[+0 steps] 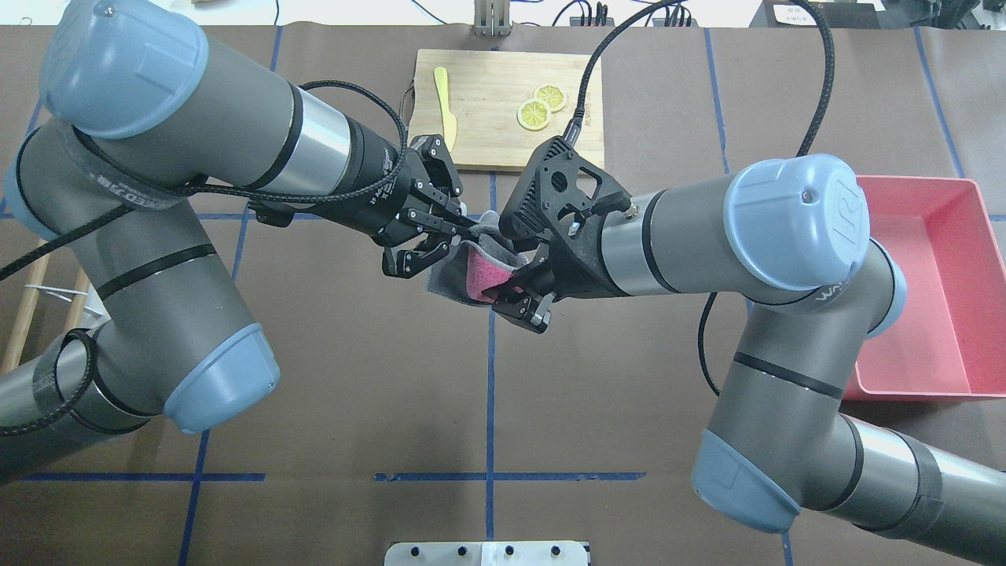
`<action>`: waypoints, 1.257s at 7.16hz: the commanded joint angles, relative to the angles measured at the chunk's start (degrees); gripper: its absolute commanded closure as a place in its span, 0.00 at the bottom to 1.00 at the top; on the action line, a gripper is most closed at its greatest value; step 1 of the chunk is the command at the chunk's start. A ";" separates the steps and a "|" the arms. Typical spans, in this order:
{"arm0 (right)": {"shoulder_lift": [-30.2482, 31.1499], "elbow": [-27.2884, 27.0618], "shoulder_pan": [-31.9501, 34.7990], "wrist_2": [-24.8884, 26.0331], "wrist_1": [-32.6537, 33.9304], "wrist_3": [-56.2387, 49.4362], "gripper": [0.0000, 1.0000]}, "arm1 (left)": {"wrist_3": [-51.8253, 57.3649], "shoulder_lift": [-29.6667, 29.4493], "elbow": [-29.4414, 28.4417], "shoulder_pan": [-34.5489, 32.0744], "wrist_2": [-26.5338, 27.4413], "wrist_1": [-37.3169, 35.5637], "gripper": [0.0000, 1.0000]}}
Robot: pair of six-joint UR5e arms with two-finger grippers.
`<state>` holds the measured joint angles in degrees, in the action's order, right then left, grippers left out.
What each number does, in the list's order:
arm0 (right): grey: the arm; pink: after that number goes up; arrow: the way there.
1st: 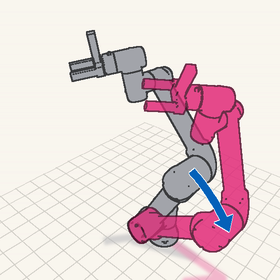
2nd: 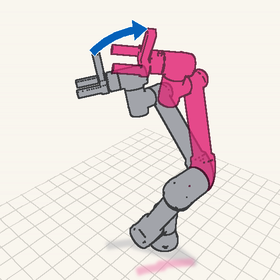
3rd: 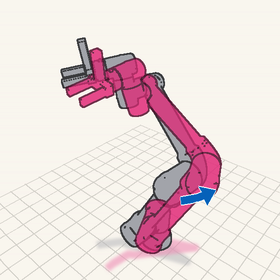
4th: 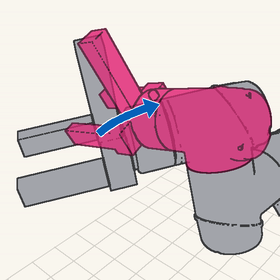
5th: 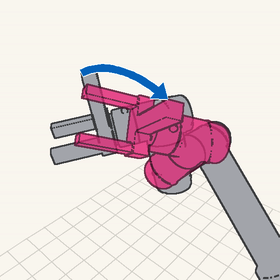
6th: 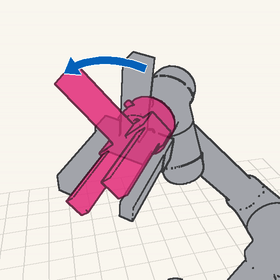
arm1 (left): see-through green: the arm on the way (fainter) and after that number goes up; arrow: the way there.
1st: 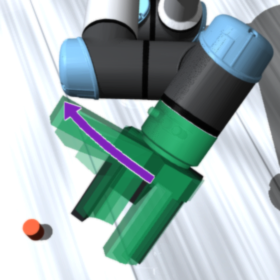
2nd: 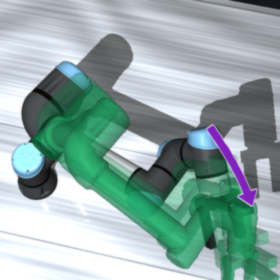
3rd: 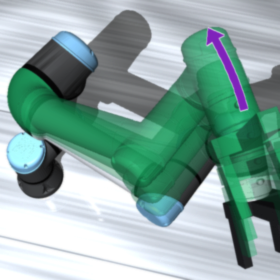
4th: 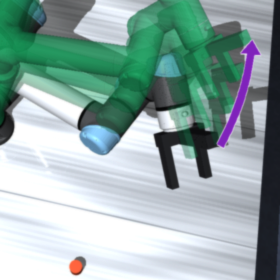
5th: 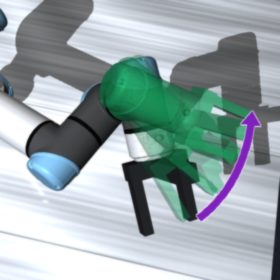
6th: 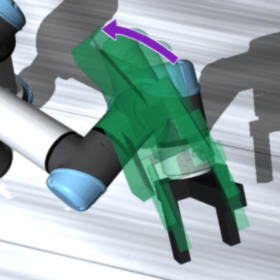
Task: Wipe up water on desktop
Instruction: 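Grasp the cloth with the right gripper beside the left gripper, then open the left gripper and withdraw it while the right gripper holds the cloth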
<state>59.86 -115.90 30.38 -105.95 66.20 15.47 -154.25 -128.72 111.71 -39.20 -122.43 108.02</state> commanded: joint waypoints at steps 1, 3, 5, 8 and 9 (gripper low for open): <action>0.08 -0.03 -0.06 -0.14 -0.01 0.17 0.88 | 0.09 0.05 0.00 0.00 0.00 0.61 0.85; 0.17 -0.03 -0.06 -0.31 -0.10 1.57 1.00 | 0.96 0.57 -0.09 0.00 0.00 3.14 0.46; 0.35 -0.03 -0.06 -0.49 -0.02 1.58 1.00 | 3.15 0.67 -0.18 -0.09 0.00 4.30 0.00; 0.00 -0.11 0.46 -1.19 7.14 1.58 1.00 | 10.67 1.89 0.17 -6.73 -6.81 4.04 0.00; -0.44 -0.12 1.08 -2.32 13.46 1.58 1.00 | 22.29 6.77 4.61 -8.68 -6.95 3.78 0.00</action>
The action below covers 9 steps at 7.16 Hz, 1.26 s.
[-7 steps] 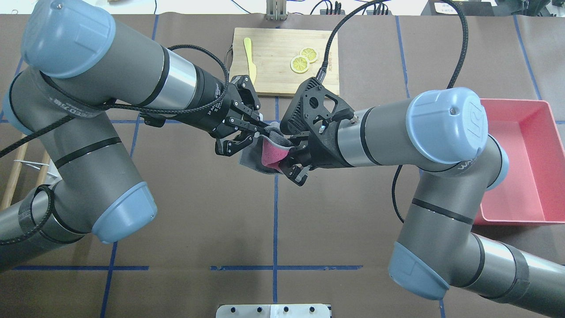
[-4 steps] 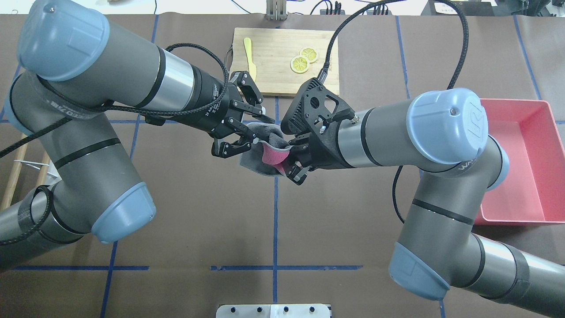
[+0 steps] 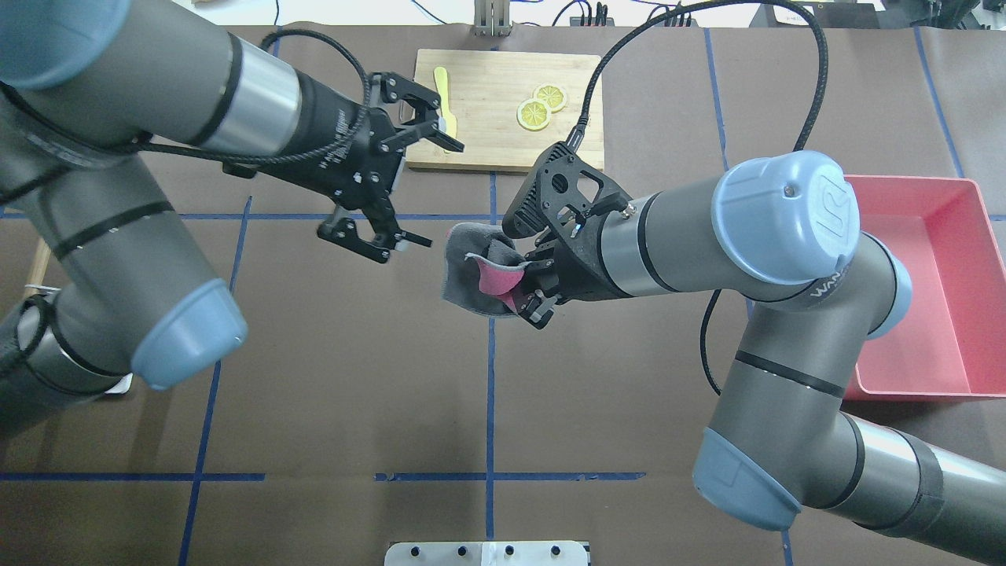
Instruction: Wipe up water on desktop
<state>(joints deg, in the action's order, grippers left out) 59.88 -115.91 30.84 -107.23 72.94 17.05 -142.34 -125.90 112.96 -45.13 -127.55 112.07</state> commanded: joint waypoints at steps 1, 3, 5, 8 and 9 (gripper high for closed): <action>-0.47 -0.10 1.84 -1.05 10.34 0.09 1.00 | 23.04 7.74 4.79 -5.03 -1.74 -0.53 0.00; -0.47 -0.10 5.44 -1.14 19.48 0.61 1.00 | 49.12 11.45 4.81 -8.82 -1.65 -7.78 0.00; -0.64 -0.10 6.07 -1.40 23.45 11.06 1.00 | 77.52 13.65 5.16 -11.64 -1.47 -21.31 0.00; -0.82 -0.36 7.39 -11.65 32.40 28.35 1.00 | 117.78 27.76 4.90 -17.07 1.43 -26.46 0.00; -1.16 -0.45 8.52 -14.90 35.31 33.78 1.00 | 126.70 33.21 4.29 -20.06 1.17 -26.64 0.00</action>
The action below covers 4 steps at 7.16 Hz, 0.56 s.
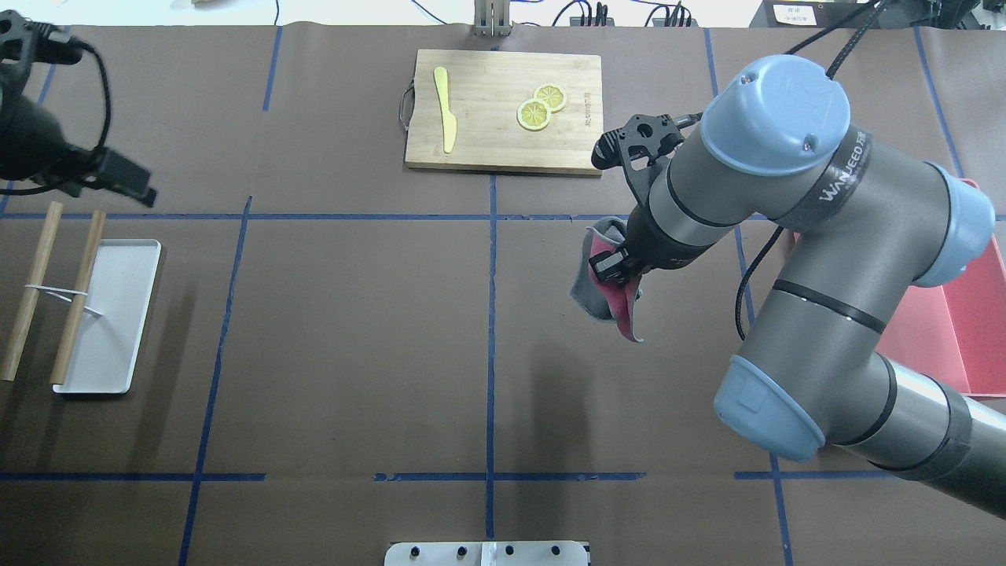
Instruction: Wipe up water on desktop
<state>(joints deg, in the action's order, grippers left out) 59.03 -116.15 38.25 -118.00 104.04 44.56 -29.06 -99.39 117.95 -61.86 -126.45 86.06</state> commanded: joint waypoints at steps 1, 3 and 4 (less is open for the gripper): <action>-0.24 -0.13 1.56 -5.91 6.24 9.03 1.00 | 18.28 9.97 -3.40 -7.45 -0.37 -0.72 0.00; 0.47 0.31 1.04 -3.57 5.74 11.16 1.00 | 26.73 13.86 -9.81 -17.10 -4.13 -0.55 0.00; 0.38 0.23 -0.26 -1.38 5.65 11.43 1.00 | 27.38 15.26 -12.88 -21.85 -6.51 -0.02 0.00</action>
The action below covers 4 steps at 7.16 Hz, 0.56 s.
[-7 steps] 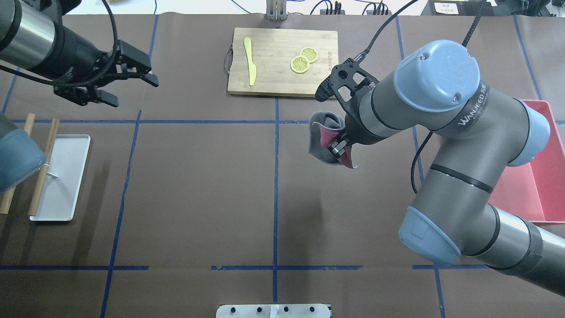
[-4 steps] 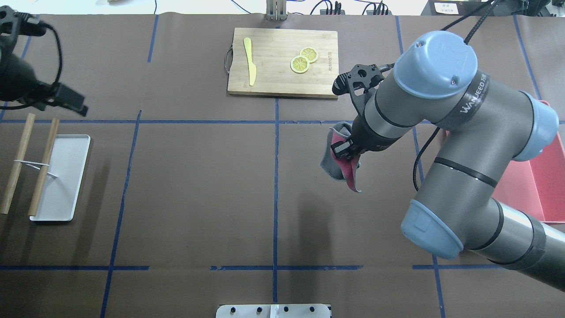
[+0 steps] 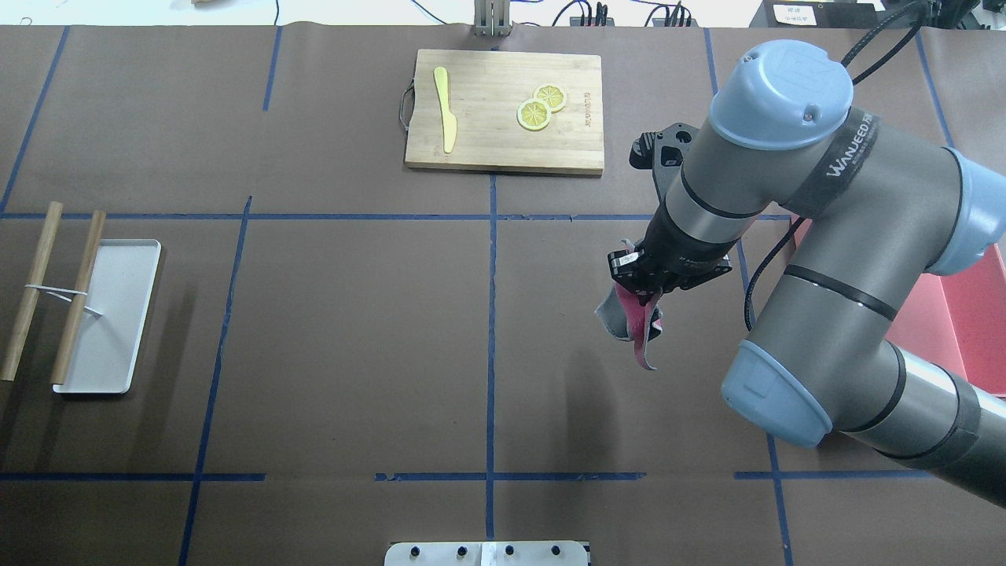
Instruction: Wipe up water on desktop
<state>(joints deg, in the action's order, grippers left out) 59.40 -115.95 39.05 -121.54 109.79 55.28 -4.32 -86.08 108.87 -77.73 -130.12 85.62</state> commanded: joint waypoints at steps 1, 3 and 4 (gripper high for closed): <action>-0.42 -0.06 -1.95 3.05 -0.19 2.79 1.00 | 2.91 2.31 -8.45 -9.77 -3.12 0.77 0.00; -0.51 0.11 -6.58 6.89 -0.80 7.53 1.00 | 4.41 2.49 -9.55 -12.44 -10.09 3.15 0.00; 0.19 1.51 -10.18 10.41 -4.55 10.17 1.00 | 4.23 2.49 -9.47 -12.44 -11.28 3.06 0.00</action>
<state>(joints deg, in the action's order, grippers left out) 59.09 -115.59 32.83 -114.93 108.19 62.24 -0.24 -83.65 99.87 -89.58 -138.45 88.39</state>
